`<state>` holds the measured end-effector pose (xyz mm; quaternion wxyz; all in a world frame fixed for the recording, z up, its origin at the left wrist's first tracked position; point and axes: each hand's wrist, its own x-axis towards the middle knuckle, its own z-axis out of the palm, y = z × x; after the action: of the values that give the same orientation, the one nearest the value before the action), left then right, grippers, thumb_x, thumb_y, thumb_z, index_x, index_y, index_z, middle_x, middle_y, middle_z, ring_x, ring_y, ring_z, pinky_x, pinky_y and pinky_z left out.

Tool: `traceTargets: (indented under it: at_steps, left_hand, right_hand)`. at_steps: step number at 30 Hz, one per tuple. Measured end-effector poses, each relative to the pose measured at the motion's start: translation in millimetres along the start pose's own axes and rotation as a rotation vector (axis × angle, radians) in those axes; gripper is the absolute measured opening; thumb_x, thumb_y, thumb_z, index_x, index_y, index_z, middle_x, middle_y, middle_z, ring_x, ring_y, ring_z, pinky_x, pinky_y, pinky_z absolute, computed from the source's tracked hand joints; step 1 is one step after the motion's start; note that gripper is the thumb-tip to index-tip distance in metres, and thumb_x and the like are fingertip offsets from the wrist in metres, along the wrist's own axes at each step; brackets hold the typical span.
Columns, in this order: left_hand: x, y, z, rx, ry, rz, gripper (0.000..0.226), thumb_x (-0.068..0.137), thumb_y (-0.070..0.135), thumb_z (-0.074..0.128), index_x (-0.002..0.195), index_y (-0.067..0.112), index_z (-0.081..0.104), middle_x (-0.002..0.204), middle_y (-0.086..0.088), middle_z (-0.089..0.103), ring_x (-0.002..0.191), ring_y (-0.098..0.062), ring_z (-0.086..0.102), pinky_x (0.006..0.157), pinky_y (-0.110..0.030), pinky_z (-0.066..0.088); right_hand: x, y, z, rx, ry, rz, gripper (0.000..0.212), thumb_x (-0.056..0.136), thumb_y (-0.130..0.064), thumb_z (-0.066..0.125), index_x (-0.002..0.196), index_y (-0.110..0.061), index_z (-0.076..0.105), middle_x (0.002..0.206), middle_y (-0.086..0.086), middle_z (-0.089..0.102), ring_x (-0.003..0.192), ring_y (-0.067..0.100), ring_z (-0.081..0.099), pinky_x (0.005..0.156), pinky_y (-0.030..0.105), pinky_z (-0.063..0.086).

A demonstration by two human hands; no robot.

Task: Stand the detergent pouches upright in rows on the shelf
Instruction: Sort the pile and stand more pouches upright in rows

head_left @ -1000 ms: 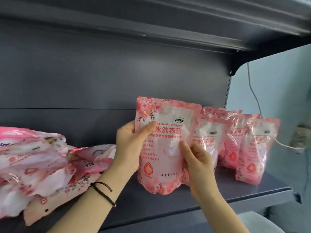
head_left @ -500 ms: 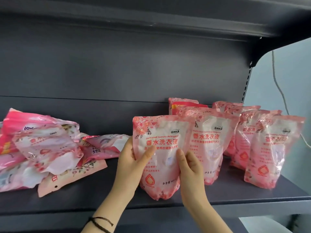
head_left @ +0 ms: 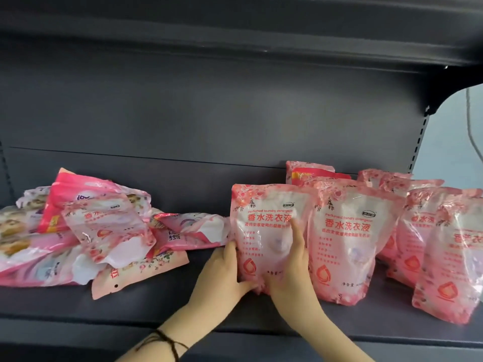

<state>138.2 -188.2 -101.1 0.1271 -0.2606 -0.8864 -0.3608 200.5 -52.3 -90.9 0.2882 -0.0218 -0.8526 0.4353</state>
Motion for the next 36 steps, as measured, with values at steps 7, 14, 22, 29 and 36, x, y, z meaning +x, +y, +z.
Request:
traceTargets:
  at_steps: [7,14,22,29,36]
  left_hand:
    - [65.3,-3.7,1.3,0.467,-0.024,0.080,0.085,0.075,0.063,0.065,0.135,0.009,0.037,0.137,-0.007,0.045,0.130,-0.024,0.027,0.106,-0.036,0.023]
    - [116.3,-2.0,17.0,0.763,-0.004,0.001,0.057,0.084,0.044,0.065,0.127,0.011,0.046,0.119,-0.002,0.054,0.115,-0.022,0.039,0.095,-0.035,0.028]
    - [159.6,-0.2,8.0,1.054,-0.166,-0.179,0.035,0.081,0.047,0.063,0.107,0.024,0.057,0.088,0.004,0.051,0.103,-0.017,0.044,0.094,-0.033,0.024]
    - [190.2,-17.8,-28.0,0.717,-0.334,-0.230,0.037,0.088,0.053,0.042,0.098,0.022,0.059,0.087,0.002,0.059,0.094,-0.018,0.056,0.098,-0.040,0.023]
    - [194.3,-40.7,-32.3,0.510,-0.333,-0.111,0.035,0.091,0.048,0.037,0.068,0.025,0.049,0.067,0.004,0.052,0.070,-0.013,0.048,0.083,-0.038,0.022]
  right_hand:
    - [56.9,11.5,29.0,-0.243,0.019,0.119,0.104,0.087,-0.017,0.066,0.147,-0.034,-0.017,0.149,0.013,0.018,0.134,0.025,0.032,0.113,0.037,0.028]
    - [97.4,11.1,39.5,0.052,0.135,0.298,0.126,0.041,-0.103,0.027,0.141,-0.026,0.029,0.138,0.004,0.043,0.121,0.028,0.047,0.104,0.043,0.039]
    - [150.1,27.6,52.6,0.055,-0.012,0.371,0.086,0.068,-0.075,0.061,0.139,-0.037,0.030,0.128,0.007,0.053,0.110,0.031,0.057,0.092,0.044,0.050]
    - [165.3,33.9,75.5,-0.119,0.010,0.251,0.086,0.066,-0.090,0.039,0.126,-0.029,0.043,0.108,-0.003,0.061,0.094,0.021,0.061,0.088,0.044,0.052]
    - [171.1,9.4,62.0,-0.323,-0.145,0.313,0.076,0.092,-0.017,0.054,0.147,-0.033,0.004,0.133,0.008,0.036,0.109,0.032,0.055,0.088,0.042,0.049]
